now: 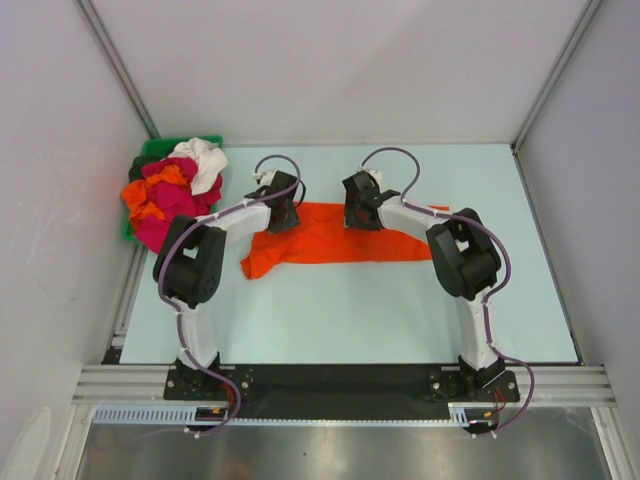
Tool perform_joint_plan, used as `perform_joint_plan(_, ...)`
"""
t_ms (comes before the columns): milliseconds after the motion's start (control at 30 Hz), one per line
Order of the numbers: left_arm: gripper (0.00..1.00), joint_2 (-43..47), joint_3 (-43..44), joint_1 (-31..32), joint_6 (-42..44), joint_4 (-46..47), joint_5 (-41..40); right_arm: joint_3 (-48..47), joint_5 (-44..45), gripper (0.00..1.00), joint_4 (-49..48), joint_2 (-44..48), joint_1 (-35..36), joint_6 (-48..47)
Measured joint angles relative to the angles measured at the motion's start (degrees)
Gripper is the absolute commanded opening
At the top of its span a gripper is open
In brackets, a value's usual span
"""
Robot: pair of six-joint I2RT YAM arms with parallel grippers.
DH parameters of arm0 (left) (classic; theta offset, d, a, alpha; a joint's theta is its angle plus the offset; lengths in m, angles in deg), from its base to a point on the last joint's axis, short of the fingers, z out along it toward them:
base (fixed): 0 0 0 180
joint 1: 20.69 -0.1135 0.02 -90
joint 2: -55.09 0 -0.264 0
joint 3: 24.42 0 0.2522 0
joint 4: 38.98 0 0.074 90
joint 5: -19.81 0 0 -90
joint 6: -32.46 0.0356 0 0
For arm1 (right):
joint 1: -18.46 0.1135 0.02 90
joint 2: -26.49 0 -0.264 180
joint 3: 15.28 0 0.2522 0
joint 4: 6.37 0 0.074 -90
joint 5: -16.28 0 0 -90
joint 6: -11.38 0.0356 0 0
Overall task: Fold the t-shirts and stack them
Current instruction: Fold the other side of the tshirt into a rectangle
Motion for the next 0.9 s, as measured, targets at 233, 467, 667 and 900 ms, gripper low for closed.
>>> perform_joint_plan(233, 0.49, -2.62, 0.26, -0.74, -0.83, -0.5, 1.38, 0.66, 0.07, 0.56, -0.9, -0.02, -1.25, 0.7)
perform_joint_plan(467, 0.5, -3.48, 1.68, -1.64, -1.38, -1.6, 2.69, 1.64, 0.07, 0.56, -2.05, 0.37, -1.64, 1.25)
perform_joint_plan(667, 0.5, -3.48, 1.73, -3.06, -1.73, -1.49, 4.52, 5.09, -2.6, 0.57, -4.48, 2.62, -4.46, 3.02)
perform_joint_plan(900, 0.49, -3.65, 2.08, -4.85, -1.73, -1.31, 5.99, 7.39, -2.78, 0.57, -3.5, 4.55, -11.65, 3.87)
